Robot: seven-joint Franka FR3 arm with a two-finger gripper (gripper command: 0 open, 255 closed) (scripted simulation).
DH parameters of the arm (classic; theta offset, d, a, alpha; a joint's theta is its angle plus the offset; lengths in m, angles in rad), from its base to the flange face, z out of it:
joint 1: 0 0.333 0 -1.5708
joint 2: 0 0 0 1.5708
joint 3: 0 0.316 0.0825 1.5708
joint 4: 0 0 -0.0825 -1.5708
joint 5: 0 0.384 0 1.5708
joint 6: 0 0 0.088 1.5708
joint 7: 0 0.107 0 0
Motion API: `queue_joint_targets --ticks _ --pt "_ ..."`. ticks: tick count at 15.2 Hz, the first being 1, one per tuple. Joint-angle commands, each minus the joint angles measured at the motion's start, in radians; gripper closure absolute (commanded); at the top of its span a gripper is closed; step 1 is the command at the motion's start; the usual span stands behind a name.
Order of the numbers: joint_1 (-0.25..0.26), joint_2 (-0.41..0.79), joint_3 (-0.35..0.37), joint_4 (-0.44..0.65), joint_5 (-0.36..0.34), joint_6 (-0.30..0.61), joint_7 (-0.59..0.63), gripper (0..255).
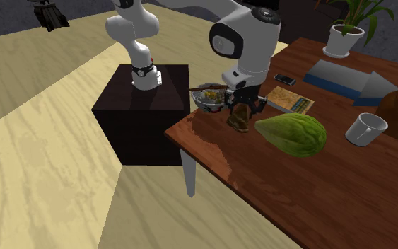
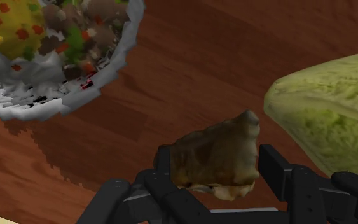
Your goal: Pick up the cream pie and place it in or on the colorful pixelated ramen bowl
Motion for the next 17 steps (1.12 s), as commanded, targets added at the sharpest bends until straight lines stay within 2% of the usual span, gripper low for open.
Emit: queue_joint_targets --ticks 1,17 --pt "-0.002 -0.012 0.005 0.009 0.006 -0.02 -0.002 255" --pt "0.005 -0.065 0.026 0.149 0.039 -0.205 -0.015 255"
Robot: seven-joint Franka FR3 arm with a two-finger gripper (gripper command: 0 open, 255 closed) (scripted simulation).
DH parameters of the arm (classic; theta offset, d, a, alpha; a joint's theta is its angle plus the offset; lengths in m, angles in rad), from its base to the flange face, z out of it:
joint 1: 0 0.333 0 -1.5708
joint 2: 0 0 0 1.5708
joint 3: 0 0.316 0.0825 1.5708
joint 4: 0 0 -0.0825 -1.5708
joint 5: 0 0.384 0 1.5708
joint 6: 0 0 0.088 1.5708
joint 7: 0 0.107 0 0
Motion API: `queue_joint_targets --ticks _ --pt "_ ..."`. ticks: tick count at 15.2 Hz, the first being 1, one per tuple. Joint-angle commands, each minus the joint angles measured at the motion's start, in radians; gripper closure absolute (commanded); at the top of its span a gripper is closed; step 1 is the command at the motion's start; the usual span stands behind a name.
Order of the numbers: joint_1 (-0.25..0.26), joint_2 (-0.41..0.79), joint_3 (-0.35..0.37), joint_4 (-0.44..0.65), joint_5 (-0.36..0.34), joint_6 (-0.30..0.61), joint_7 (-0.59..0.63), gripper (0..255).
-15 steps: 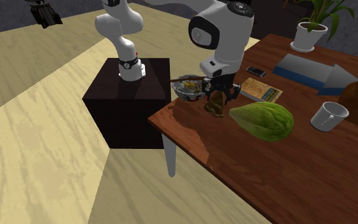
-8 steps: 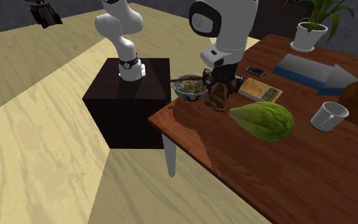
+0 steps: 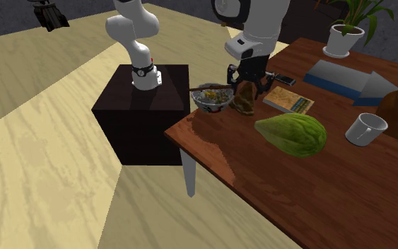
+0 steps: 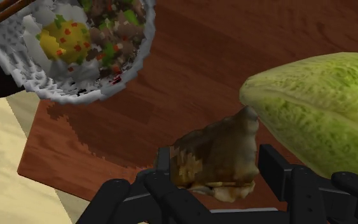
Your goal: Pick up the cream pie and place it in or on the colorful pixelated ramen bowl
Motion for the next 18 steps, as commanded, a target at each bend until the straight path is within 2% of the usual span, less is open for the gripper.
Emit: queue_joint_targets --ticks 1,6,10,15,18 --pt "0.0 -0.008 0.003 0.01 0.004 -0.017 -0.001 255" --pt "-0.101 -0.241 0.059 -0.312 0.112 0.095 -0.011 255" --pt "-0.154 -0.427 0.091 -0.516 0.226 0.15 -0.05 255" --pt "-0.169 -0.664 0.098 -0.727 0.389 0.173 -0.125 255" --pt "-0.165 -0.648 0.099 -0.755 0.381 0.214 -0.121 255"
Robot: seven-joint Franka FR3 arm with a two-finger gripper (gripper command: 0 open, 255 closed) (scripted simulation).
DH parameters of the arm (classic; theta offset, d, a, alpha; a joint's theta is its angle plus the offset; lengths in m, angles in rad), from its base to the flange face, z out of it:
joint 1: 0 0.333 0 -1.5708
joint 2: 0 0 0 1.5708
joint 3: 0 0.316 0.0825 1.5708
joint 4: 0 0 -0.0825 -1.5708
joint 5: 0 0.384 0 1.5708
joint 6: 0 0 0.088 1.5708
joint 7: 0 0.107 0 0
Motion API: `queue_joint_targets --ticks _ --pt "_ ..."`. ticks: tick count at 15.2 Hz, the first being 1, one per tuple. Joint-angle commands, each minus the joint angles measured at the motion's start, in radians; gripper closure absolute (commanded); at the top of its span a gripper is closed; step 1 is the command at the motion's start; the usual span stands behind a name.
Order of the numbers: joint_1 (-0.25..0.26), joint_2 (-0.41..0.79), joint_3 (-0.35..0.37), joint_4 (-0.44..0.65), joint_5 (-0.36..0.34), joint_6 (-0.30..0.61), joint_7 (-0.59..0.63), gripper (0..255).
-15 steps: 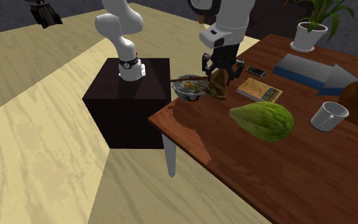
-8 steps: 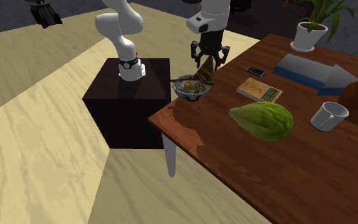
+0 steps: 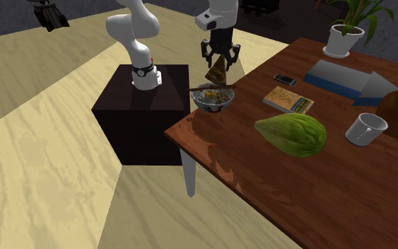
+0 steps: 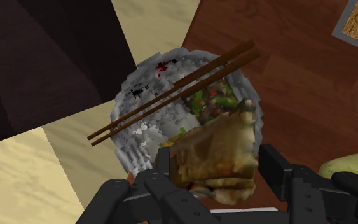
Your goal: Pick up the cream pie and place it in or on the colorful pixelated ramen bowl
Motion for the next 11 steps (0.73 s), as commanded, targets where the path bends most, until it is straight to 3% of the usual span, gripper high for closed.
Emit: queue_joint_targets --ticks 1,11 --pt "0.002 0.006 0.003 -0.025 -0.001 0.031 0.003 255" --pt "0.006 0.078 0.016 -0.104 -0.044 0.168 0.028 255"
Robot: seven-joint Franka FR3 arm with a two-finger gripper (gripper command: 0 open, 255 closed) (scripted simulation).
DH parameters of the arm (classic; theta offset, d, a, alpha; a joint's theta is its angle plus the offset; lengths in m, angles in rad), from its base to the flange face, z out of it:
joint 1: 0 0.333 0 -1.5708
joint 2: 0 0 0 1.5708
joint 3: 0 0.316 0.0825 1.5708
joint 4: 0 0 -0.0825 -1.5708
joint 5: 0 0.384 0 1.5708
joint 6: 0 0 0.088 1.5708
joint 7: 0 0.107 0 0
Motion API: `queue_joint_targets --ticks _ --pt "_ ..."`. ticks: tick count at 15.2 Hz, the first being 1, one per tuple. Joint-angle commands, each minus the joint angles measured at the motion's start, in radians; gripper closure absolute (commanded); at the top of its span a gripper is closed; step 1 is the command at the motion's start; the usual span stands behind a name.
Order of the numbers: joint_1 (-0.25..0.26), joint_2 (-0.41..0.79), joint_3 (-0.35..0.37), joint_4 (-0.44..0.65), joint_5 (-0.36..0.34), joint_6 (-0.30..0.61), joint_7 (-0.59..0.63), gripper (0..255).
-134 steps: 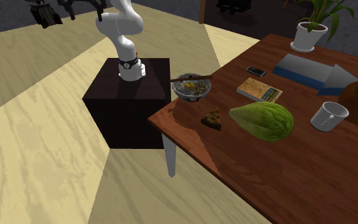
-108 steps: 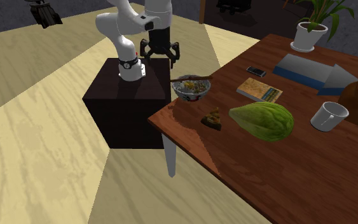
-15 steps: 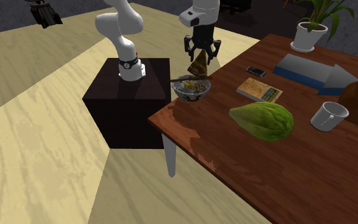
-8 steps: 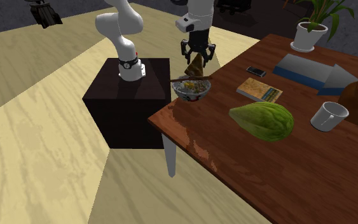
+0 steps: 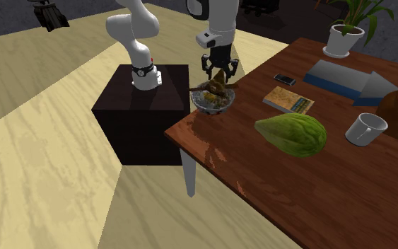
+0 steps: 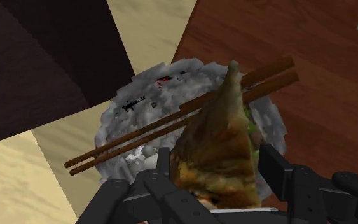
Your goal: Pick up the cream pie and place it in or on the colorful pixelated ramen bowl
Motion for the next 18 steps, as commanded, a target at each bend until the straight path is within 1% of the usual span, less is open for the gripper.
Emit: queue_joint_targets --ticks 1,9,10,15,18 --pt "0.0 0.02 0.001 -0.019 -0.012 0.025 0.009 255" --pt "0.0 0.026 0.002 -0.023 -0.017 0.035 0.011 255" --pt "0.0 0.026 0.002 -0.024 -0.017 0.036 0.011 0" --pt "0.0 0.026 0.002 -0.023 -0.017 0.035 0.011 0" --pt "-0.008 -0.026 -0.007 0.038 0.015 -0.069 -0.014 0"
